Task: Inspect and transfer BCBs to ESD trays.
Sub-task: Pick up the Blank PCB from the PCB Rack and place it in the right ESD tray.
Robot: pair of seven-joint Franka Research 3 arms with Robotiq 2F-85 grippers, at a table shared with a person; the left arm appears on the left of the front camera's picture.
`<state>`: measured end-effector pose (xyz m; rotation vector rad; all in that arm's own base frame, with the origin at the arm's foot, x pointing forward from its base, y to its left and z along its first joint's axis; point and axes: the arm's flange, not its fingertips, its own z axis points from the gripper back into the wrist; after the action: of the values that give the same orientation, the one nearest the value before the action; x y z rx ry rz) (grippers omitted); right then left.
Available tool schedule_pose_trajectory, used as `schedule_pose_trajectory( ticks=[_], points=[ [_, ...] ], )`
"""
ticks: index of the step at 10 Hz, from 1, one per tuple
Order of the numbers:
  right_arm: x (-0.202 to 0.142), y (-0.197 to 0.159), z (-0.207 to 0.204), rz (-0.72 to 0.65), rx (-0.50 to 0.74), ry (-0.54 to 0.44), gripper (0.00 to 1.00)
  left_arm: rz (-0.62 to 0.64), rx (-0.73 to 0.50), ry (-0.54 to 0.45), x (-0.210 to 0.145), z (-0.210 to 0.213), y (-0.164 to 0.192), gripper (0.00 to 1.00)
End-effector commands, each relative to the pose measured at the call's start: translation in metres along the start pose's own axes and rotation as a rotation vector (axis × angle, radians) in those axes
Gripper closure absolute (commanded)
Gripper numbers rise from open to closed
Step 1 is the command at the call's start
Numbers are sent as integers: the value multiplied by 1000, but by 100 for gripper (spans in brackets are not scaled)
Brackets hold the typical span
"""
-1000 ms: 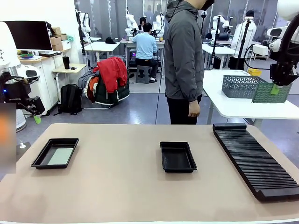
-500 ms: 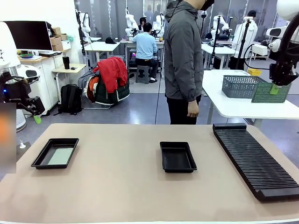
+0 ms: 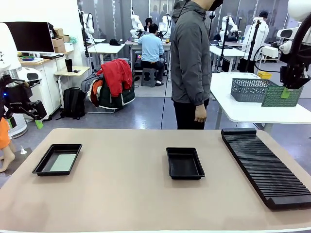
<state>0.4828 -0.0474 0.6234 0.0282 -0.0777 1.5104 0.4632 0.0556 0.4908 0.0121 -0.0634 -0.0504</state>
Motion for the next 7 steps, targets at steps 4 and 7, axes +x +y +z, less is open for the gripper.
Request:
schedule_pose_trajectory(
  ticks=[4, 7],
  points=[
    [11, -3, -3, -460, 54, -218, 97, 2, 1, -3, 0, -1, 1, 0],
    [38, -1, -23, -777, 100, -279, 97, 2, 1, -3, 0, -1, 1, 0]
  ],
)
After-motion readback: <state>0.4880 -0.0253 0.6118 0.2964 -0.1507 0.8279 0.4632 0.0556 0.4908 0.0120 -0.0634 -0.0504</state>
